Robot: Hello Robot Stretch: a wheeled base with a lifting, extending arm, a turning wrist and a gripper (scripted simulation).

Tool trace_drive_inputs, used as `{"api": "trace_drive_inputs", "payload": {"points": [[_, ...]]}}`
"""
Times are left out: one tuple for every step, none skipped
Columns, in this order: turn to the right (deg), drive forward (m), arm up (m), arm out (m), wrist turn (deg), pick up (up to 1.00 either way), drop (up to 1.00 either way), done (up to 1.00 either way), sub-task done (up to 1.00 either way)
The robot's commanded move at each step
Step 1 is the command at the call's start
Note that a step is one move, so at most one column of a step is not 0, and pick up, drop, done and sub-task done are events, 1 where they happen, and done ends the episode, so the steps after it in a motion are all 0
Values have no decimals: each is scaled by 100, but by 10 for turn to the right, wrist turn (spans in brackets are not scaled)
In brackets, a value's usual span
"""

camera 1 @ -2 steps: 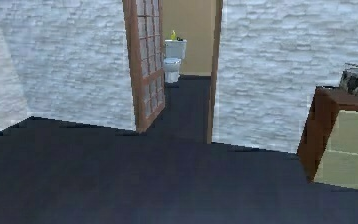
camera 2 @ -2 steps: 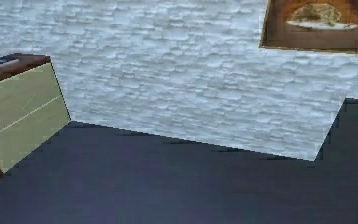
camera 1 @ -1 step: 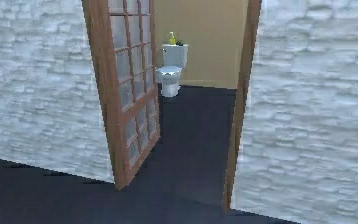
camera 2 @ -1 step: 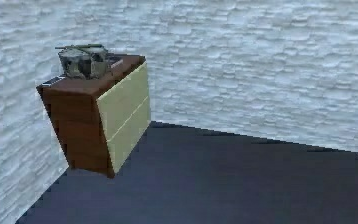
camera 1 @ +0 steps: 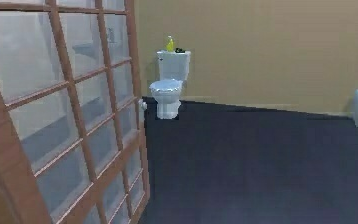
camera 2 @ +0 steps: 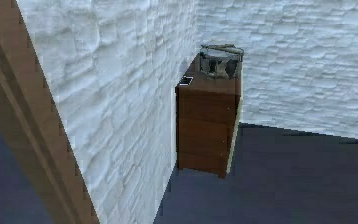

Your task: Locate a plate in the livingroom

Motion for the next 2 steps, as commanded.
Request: {"api": "trace_drive_inputs", "payload": {"points": [[-120, 0, 0, 0, 0, 0, 0, 0, 0], [0, 15, 0, 0, 0, 0, 0, 0, 0]]}}
